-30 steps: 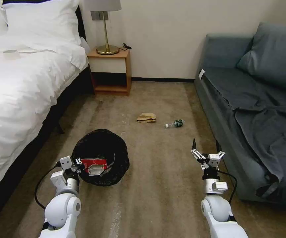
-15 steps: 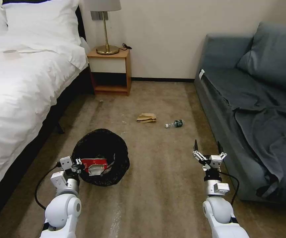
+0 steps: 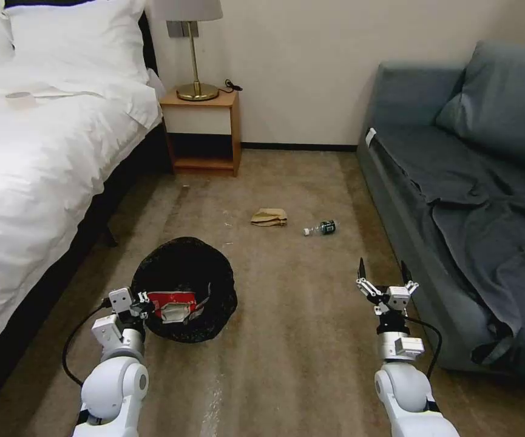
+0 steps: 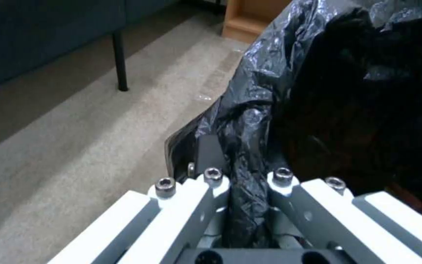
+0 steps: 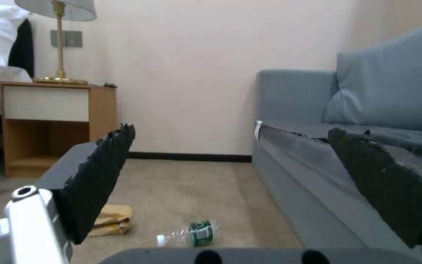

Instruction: Pick up the trash bin, then pick up the garbage on the floor and place it into the trash bin.

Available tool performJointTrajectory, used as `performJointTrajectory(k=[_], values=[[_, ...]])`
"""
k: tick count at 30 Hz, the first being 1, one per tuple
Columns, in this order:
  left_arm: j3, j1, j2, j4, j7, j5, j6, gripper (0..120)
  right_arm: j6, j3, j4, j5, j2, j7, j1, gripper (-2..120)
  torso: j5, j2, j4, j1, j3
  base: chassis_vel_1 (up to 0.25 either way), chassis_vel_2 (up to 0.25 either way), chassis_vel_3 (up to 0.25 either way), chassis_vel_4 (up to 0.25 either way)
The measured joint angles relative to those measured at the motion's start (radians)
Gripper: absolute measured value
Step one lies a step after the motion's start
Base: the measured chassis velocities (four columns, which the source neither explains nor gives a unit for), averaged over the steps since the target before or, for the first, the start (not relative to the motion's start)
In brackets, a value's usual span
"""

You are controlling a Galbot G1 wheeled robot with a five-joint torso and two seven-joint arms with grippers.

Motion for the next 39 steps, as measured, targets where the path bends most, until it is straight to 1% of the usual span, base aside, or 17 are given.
performJointTrajectory(k=[22, 39], values=[[-0.005, 0.004, -0.003, 0.002, -0.001, 0.002, -0.003, 3, 0.010, 0.003, -0.007, 0.005, -0.005, -0.018, -0.001, 99, 0.0000, 0.000, 0.0000, 0.000, 0.000, -0.108, 0.109, 0.105, -0.112], [-0.010, 0.004, -0.003, 0.004, 0.000, 0.000, -0.006, 3, 0.011, 0.004, -0.009, 0.006, -0.005, -0.030, -0.001, 99, 0.0000, 0.000, 0.0000, 0.000, 0.000, -0.125, 0.128, 0.129, -0.129]])
